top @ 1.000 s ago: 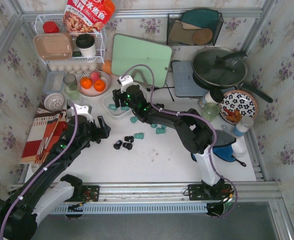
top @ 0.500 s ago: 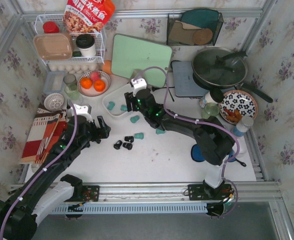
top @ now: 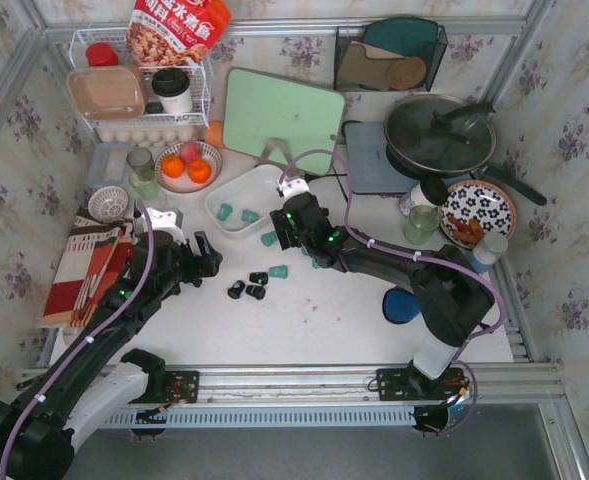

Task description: Mix the coffee capsules in the storage basket

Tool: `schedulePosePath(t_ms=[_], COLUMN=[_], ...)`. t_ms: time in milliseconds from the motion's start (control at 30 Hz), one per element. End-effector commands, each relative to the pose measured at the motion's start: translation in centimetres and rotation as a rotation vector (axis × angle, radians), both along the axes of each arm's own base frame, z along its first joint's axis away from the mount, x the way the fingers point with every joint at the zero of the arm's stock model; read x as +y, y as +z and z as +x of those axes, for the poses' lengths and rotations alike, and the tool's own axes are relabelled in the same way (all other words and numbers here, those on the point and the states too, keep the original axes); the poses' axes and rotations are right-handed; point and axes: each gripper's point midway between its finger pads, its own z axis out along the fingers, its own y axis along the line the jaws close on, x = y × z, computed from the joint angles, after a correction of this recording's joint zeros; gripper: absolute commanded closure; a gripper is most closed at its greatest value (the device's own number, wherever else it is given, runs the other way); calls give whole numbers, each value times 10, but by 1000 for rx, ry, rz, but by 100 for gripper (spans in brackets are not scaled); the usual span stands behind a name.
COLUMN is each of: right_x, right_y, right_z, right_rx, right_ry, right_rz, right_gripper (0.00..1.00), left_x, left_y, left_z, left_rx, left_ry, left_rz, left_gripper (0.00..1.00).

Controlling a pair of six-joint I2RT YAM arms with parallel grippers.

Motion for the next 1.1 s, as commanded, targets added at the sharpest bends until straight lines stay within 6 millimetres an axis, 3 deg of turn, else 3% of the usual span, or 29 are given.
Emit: schedulePosePath(t_ms=[0,300,700,867,1067], right_x=[-4,-16,-33,-52,-49], right_y=[-18,-25,13,-2,-24], right_z=[-17,-14,-7,-3,-5], right_rx=[80,75,-49,-8,55], right_ry=[34,-9,-99,-177,-129], right_rz=[-27,-90,-28,-35,-5], right_gripper=[29,30,28,26,24], left_x=[-2,-2,-3,-4,-3], left_y=[7,6,5,6,4], left_z=[2,2,3,3,3], left_rx=[-18,-14,-10,-12,-7], left_ry=[-4,-4,-8,-8,-7], left_rz=[-13,-11,-14,-14,-11], left_gripper=[12,12,12,12,12])
